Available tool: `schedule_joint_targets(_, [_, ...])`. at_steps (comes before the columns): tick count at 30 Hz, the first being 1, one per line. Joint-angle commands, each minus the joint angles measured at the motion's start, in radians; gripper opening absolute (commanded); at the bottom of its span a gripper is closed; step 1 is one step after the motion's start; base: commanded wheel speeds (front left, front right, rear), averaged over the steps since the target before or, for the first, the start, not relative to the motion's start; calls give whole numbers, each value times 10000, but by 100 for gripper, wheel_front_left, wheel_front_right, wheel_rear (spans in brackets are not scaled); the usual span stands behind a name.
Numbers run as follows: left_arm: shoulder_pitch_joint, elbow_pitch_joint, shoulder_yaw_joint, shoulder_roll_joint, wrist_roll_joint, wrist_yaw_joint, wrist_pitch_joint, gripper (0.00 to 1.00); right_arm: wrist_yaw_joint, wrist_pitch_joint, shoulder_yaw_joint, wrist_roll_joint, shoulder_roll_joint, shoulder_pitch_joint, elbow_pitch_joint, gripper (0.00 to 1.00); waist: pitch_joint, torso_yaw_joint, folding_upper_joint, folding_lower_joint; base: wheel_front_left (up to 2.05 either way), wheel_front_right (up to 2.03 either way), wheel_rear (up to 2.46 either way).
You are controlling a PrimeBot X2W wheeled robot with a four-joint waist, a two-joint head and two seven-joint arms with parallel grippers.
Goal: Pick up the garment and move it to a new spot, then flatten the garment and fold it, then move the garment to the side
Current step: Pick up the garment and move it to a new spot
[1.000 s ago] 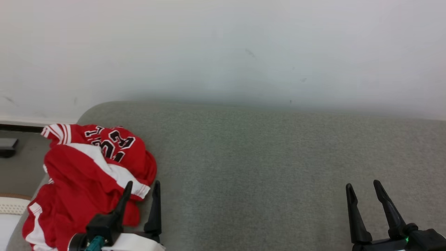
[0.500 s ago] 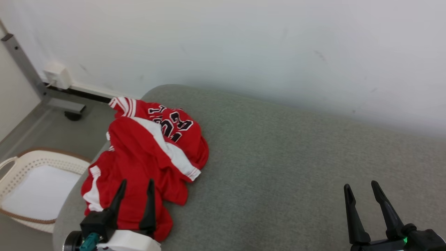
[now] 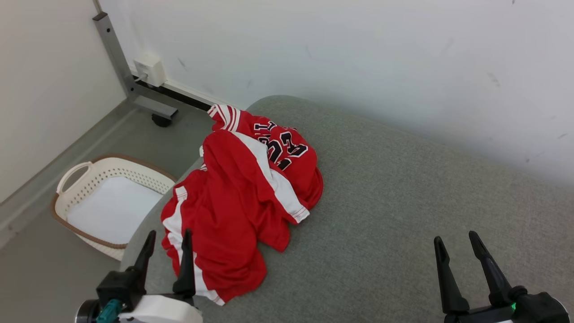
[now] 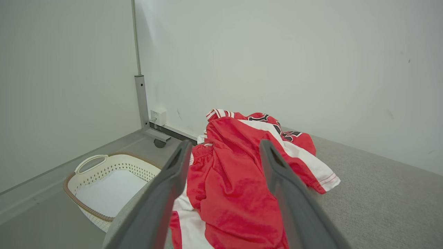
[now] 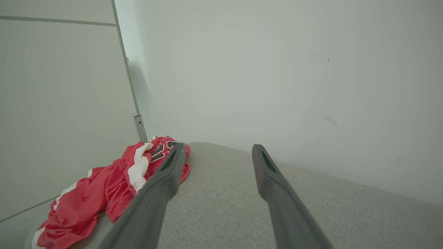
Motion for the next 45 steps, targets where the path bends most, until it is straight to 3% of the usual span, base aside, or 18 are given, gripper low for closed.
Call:
schedule_joint_targets(1, [7, -4, 12, 35, -60, 2, -7, 100, -21, -3, 13, 43, -35, -105, 57, 100, 5, 27, 0, 0, 0, 0, 0])
schedule_joint_targets(15, [-298, 265, 232, 55, 103, -63, -7, 100, -19, -2, 240, 126, -33, -113, 156, 100, -100, -368, 0, 0, 0, 0, 0])
schedule_joint_targets(24, [-1365, 1798, 445, 423, -74, 5, 462, 100, -19, -2, 288, 129, -33, -152, 226, 100, -49, -933, 0, 0, 0, 0, 0])
schedule_joint_targets(35, [-3382, 3290, 491, 770, -483, -340, 1051, 100, -21, -2, 284, -74, -33, -464, 266, 100, 653, -2029, 0, 0, 0, 0, 0])
schedule_joint_targets(45, [-5836, 5632, 584, 971, -902, -405, 1699, 100, -21, -2, 394, -293, -32, -1200, 310, 100, 1876, -3373, 0, 0, 0, 0, 0])
